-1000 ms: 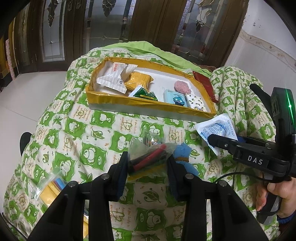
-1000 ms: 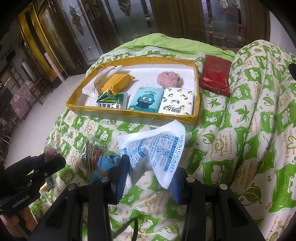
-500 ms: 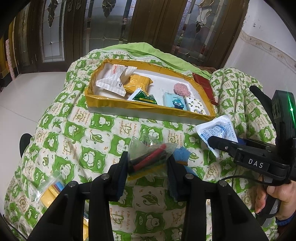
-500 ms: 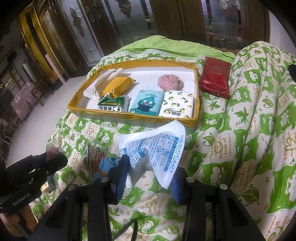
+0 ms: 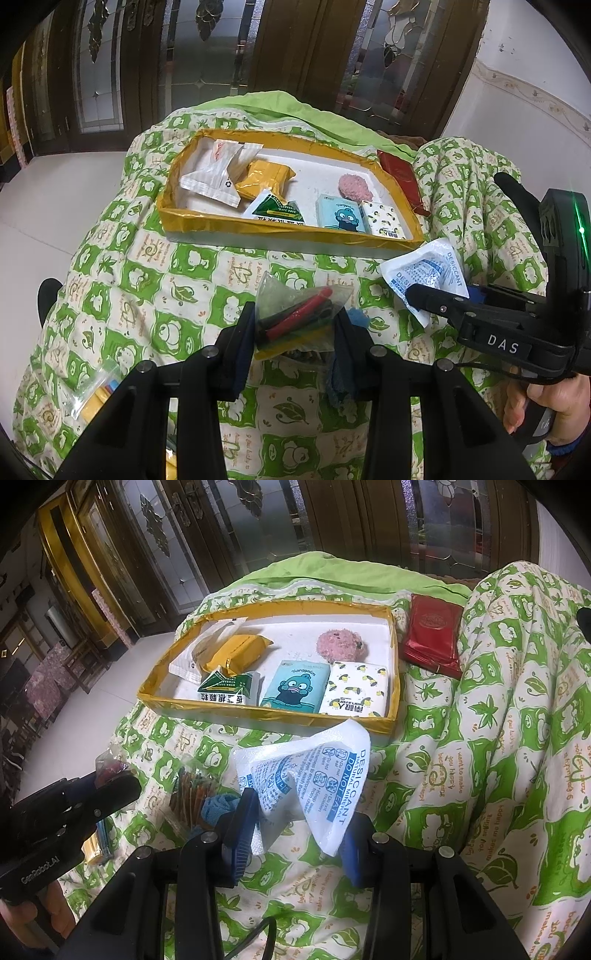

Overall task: Organize soft objects
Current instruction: 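Lift desiccant packet and clear pen bag off the bed cover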

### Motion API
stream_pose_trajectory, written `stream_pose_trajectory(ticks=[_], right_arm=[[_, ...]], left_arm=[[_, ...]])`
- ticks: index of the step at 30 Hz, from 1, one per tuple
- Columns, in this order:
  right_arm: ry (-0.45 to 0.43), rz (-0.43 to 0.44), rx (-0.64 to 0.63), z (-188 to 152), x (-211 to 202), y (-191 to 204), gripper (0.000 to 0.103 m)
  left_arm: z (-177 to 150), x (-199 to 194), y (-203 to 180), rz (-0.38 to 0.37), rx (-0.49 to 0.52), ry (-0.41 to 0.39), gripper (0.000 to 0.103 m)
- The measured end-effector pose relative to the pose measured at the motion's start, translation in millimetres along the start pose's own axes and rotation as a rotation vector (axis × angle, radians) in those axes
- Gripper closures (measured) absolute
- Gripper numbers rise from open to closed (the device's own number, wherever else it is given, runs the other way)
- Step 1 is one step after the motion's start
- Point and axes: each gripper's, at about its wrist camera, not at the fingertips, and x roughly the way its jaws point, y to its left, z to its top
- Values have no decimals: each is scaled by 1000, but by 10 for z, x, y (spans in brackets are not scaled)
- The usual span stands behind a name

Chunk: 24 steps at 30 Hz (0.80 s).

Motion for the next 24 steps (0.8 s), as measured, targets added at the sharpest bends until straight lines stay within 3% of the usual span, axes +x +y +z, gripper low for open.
stream_pose_trajectory(ticks=[24], right_arm=[[-12,18,8,76,-10,-24,59]], left_arm=[[199,75,-18,13,26,-3,65]])
